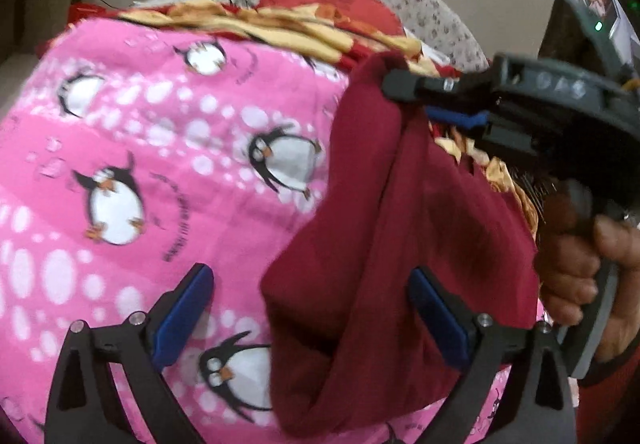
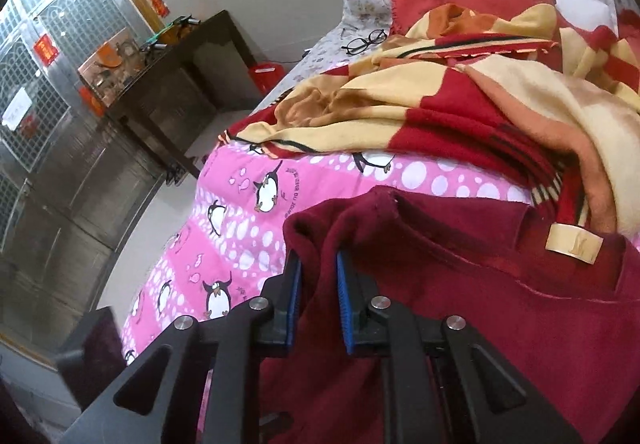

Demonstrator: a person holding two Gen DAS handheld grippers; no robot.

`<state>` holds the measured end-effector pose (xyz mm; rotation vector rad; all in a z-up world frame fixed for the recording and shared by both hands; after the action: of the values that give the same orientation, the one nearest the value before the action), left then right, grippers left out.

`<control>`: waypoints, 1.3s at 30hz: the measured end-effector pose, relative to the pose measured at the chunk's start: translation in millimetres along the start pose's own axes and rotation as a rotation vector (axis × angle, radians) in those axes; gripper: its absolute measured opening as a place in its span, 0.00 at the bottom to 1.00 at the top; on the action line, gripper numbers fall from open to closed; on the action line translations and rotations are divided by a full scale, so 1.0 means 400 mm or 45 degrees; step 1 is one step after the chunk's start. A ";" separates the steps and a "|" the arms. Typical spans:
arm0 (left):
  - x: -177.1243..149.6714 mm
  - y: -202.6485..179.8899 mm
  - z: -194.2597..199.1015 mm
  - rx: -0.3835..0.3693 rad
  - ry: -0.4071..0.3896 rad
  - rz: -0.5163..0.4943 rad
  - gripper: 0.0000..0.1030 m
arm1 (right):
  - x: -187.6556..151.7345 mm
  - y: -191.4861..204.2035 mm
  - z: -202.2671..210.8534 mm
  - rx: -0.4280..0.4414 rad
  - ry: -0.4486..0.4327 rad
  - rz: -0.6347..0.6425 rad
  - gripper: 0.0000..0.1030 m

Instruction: Fold small clothes

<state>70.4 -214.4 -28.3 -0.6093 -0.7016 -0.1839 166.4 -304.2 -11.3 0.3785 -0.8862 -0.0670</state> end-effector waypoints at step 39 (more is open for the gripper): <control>-0.002 -0.353 0.115 -0.190 -0.087 -0.293 0.23 | 0.009 -0.096 0.241 -0.115 -0.099 0.083 0.33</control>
<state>-5.8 -302.4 64.3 -0.6793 -0.8291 -0.4332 98.6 -369.0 32.8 0.2635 -0.9683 -0.0617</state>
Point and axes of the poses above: each gripper's, at about its wrist camera, not at the fingertips, and z roughly against the way its jaws point, y to its left, x to its top, the point moved 10 cm from there along -z, roughly the way its jaws point, and after that the axes turned 11 degrees about -y, right-handed, at the moved point
